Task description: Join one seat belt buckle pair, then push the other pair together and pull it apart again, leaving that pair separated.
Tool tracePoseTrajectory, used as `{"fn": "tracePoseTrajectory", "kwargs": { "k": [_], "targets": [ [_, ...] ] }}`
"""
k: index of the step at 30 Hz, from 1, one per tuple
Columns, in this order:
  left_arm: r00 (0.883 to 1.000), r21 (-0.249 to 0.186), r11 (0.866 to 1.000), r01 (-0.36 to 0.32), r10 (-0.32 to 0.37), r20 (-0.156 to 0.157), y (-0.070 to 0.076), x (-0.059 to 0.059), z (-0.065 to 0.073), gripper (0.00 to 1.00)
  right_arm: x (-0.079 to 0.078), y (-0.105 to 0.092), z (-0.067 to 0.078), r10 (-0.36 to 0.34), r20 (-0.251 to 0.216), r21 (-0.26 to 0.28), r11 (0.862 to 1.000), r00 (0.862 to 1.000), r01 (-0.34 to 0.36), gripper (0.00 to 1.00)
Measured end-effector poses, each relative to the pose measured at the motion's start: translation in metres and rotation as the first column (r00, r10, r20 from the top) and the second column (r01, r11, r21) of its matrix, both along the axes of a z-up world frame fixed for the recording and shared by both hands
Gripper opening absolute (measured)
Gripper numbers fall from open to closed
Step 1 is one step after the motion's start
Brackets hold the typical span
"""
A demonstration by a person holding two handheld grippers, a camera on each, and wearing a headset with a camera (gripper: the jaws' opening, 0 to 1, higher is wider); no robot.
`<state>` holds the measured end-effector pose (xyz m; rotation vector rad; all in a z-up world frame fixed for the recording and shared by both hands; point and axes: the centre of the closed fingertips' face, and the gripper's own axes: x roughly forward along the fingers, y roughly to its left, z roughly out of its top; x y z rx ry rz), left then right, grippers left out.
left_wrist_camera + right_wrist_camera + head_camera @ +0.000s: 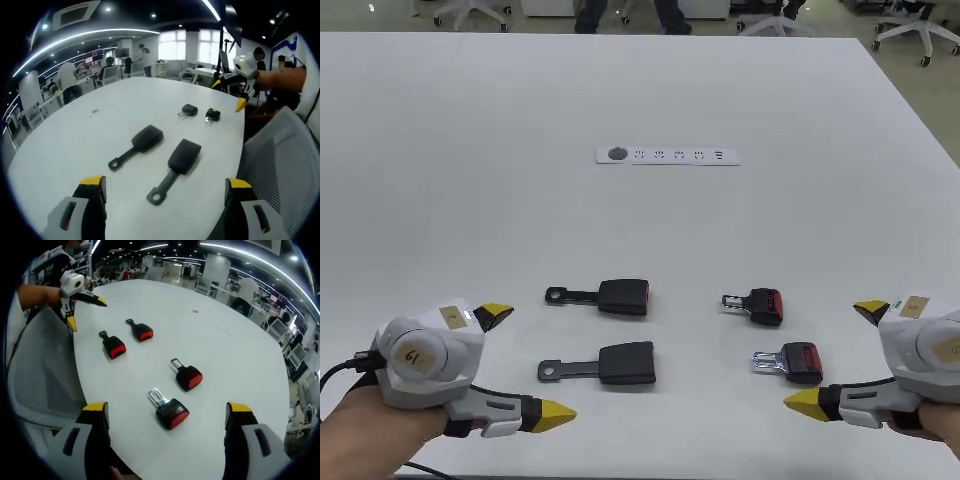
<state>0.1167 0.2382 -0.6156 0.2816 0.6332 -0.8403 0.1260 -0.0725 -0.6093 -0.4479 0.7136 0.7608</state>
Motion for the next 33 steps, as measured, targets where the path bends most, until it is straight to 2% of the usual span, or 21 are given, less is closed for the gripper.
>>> {"fn": "tracePoseTrajectory", "kwargs": {
  "k": [6,10,18,21,24,25,33],
  "targets": [
    [1.000,0.000,1.000,-0.002,0.002,-0.001,0.0010,0.0000,-0.0016,1.00,-0.0009,0.0008,-0.0020,-0.008,-0.006,0.007,1.000,1.000,0.008,1.00],
    [1.000,-0.001,1.000,-0.001,0.001,-0.003,0.0003,-0.0007,-0.0017,1.00,0.0008,0.0025,0.0016,-0.031,-0.005,0.034,0.999,1.000,0.031,1.00],
    [1.000,0.001,1.000,-0.003,0.003,0.002,-0.0001,0.0003,0.0002,1.00,0.0028,0.0022,0.0030,-0.032,0.003,0.031,0.999,0.999,0.032,1.00],
    [1.000,0.000,1.000,-0.003,0.003,0.003,0.0004,0.0007,0.0000,1.00,0.0045,-0.0001,0.0039,-0.036,0.019,0.013,0.999,0.999,0.035,1.00],
    [1.000,0.008,1.000,0.005,-0.005,-0.002,-0.0002,-0.0010,-0.0014,1.00,0.0035,0.0005,0.0031,-0.025,0.013,0.012,1.000,1.000,0.025,1.00],
    [1.000,0.009,1.000,0.009,-0.009,-0.005,-0.0016,-0.0024,-0.0010,0.99,0.0026,-0.0003,0.0020,-0.014,0.016,-0.005,1.000,1.000,0.014,1.00],
    [1.000,0.025,0.999,0.027,-0.027,-0.005,-0.0026,-0.0028,-0.0001,0.95,-0.0002,0.0043,-0.0021,0.011,0.002,0.005,1.000,1.000,-0.011,0.94]
  ]
}}
